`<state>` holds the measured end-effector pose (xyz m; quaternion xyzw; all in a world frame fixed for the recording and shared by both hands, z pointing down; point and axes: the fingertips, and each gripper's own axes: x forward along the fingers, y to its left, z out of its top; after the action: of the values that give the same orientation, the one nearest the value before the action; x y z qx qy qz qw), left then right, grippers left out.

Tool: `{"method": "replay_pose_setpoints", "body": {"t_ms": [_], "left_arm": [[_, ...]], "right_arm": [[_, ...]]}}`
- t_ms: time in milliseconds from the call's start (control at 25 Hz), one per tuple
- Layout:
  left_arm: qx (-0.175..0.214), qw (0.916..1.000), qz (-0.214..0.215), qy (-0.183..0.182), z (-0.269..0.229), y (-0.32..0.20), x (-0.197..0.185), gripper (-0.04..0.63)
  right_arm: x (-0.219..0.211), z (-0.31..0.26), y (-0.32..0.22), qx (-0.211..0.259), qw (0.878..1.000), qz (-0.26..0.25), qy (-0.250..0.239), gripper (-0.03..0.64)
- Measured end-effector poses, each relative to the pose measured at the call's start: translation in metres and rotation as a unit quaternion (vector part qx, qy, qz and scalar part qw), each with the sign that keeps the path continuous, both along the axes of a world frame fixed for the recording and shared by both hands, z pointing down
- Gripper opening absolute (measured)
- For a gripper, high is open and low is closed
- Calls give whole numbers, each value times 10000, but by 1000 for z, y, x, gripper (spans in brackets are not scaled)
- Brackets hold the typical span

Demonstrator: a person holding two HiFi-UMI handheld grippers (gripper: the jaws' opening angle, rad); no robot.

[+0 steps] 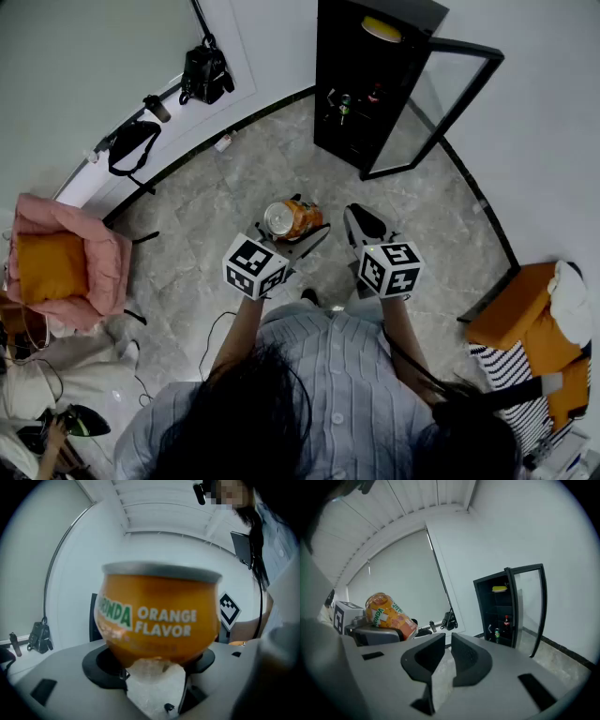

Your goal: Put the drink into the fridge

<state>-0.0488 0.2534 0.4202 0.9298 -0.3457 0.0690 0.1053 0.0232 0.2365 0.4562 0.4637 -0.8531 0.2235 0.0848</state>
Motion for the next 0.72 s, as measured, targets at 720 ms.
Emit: {"method": "replay_pose_setpoints", "body": {"t_ms": [720], "left_arm": [[-448, 9986, 231, 168, 27, 25, -16, 345]], "right_arm": [[-20, 23, 28, -213, 9994, 196, -183, 51]]}}
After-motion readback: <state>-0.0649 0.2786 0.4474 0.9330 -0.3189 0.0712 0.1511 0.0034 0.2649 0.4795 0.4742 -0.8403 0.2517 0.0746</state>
